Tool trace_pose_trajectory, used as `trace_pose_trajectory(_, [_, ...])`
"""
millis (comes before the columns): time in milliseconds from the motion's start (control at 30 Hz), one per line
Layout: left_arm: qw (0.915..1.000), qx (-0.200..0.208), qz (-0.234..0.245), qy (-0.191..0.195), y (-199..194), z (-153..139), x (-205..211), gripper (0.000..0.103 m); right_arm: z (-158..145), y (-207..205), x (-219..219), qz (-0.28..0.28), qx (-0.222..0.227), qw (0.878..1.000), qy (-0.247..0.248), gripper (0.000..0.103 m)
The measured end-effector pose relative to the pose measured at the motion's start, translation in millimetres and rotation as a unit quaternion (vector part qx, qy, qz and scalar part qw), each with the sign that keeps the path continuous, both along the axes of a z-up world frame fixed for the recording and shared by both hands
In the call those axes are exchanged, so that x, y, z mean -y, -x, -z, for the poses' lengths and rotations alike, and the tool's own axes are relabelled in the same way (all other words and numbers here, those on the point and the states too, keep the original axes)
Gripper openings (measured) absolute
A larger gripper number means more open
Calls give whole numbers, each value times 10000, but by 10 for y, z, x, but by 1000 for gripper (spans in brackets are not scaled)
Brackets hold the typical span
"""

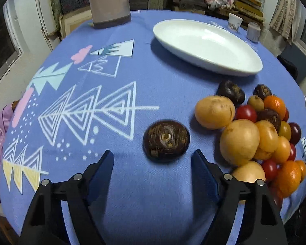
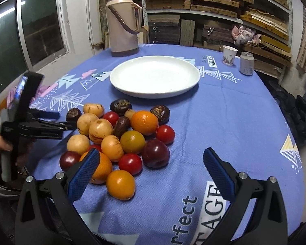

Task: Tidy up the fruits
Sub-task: 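Grasp the dark brown fruit with the left tool while the right tool grasps a red plum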

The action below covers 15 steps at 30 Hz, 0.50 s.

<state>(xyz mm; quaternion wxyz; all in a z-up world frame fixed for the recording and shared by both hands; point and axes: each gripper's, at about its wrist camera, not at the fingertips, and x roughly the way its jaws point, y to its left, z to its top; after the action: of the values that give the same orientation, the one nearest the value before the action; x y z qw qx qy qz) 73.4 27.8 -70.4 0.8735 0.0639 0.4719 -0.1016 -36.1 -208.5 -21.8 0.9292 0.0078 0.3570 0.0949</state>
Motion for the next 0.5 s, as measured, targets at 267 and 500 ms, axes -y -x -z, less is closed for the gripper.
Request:
trace_pose_trajectory(267, [9998, 158, 95, 63, -46, -24, 44, 44, 156, -175, 199, 52, -438, 9990, 74, 99])
trace_pose_trajectory(500, [9997, 216, 101, 51, -18, -22, 41, 44, 323, -388, 280, 160, -861, 9959, -243, 64])
